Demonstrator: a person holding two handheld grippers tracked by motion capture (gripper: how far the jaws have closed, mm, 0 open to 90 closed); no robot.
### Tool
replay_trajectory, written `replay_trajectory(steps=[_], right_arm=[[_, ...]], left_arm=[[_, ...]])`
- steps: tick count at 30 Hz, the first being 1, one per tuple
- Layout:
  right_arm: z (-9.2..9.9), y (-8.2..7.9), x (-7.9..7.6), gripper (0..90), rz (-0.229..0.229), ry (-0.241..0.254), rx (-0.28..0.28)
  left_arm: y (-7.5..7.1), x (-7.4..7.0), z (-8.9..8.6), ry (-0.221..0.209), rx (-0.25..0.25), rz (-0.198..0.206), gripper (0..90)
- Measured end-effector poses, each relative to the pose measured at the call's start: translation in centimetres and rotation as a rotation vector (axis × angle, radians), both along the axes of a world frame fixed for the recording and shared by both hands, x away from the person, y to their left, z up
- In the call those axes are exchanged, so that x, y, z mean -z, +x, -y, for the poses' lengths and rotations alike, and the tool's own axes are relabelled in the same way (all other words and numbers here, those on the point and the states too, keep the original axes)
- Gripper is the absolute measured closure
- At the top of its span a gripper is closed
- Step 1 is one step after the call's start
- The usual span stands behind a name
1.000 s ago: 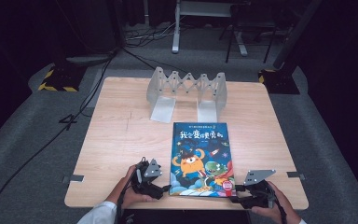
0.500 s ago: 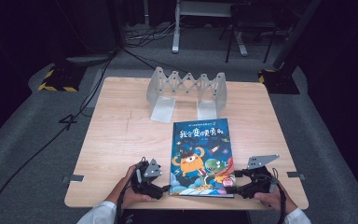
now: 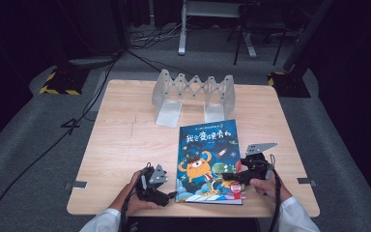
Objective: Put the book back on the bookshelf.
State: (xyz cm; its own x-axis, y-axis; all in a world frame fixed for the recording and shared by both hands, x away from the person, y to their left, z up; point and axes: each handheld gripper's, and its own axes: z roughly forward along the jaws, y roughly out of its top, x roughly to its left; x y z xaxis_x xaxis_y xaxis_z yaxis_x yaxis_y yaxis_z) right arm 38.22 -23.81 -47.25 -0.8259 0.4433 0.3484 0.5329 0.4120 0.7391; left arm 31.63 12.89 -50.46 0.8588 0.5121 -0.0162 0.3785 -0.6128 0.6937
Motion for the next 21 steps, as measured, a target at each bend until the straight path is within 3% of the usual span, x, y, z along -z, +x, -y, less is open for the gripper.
replay_trajectory(steps=[4,10,21], right_arm=[[0.1,-0.1,0.1,35.2,0.007,0.035,0.000],[0.0,-0.8,0.1,38.4,0.018,0.056,-0.004],[-0.5,-3.5,-0.9,38.9,0.111,0.067,-0.021]], left_arm=[[-0.1,0.0,-0.1,0.000,0.000,0.001,17.2],[-0.3,0.0,-0.6,0.001,0.000,0.002,17.1],[-0.5,0.0,-1.6,0.002,-0.009,0.001,17.0]])
